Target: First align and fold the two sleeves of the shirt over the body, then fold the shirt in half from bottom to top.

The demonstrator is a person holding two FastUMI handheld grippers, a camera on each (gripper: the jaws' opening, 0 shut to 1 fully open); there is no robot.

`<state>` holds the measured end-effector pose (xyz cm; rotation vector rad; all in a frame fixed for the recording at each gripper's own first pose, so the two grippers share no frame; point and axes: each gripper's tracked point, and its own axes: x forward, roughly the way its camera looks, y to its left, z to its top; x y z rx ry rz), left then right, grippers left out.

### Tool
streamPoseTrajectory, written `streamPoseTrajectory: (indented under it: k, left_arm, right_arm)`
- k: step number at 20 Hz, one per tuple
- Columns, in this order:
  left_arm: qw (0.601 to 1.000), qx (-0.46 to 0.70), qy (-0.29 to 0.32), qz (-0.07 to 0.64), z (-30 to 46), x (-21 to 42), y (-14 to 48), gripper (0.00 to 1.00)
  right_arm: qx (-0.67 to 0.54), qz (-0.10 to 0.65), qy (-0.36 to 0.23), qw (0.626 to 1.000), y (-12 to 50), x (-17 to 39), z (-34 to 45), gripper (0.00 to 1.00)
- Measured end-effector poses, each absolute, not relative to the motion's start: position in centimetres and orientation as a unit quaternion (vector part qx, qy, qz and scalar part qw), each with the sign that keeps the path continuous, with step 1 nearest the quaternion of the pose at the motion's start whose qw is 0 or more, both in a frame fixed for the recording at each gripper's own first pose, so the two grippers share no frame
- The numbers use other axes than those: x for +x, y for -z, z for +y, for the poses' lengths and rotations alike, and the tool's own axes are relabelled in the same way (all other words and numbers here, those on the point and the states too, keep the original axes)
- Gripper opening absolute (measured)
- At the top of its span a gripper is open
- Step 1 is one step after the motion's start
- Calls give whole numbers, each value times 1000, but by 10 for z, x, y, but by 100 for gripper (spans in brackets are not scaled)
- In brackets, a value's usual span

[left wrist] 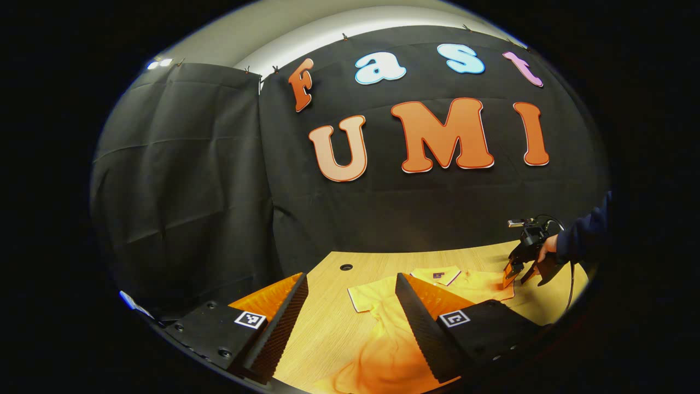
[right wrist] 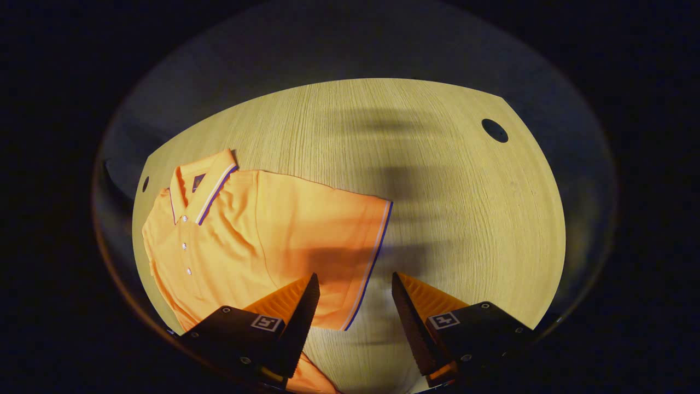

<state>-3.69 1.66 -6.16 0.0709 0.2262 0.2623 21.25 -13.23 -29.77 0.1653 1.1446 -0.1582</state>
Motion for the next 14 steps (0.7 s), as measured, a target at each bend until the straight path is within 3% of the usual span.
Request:
streamPoseTrajectory:
  k: [3, 6, 7, 8, 9, 10, 11, 13, 14]
  left_arm:
    - [984, 37, -129, 118, 17, -36, 63, 99]
    - [982, 38, -132, 127, 17, -35, 67, 99]
    - [982, 37, -133, 129, 18, -34, 67, 99]
    - [982, 36, -133, 131, 18, -33, 67, 99]
    - [982, 36, -132, 133, 17, -34, 68, 99]
    - [982, 36, -130, 133, 16, -33, 68, 99]
    - [982, 36, -128, 134, 16, -33, 69, 99]
    - [982, 41, -127, 134, 15, -34, 69, 99]
    - [982, 43, -128, 134, 15, -33, 68, 99]
  right_arm:
    - [74, 544, 83, 832, 300, 222, -134, 82]
    - [93, 538, 91, 833, 297, 229, -127, 59]
    - [100, 537, 93, 832, 300, 232, -127, 40]
    - [109, 535, 92, 833, 299, 233, -128, 34]
    - [117, 534, 81, 833, 298, 233, -128, 20]
    - [127, 531, 54, 836, 297, 234, -125, 19]
    - [138, 524, 42, 839, 297, 234, -125, 10]
    - [181, 495, 58, 848, 291, 241, -129, 6]
    - [200, 499, 35, 843, 284, 236, -116, 6]
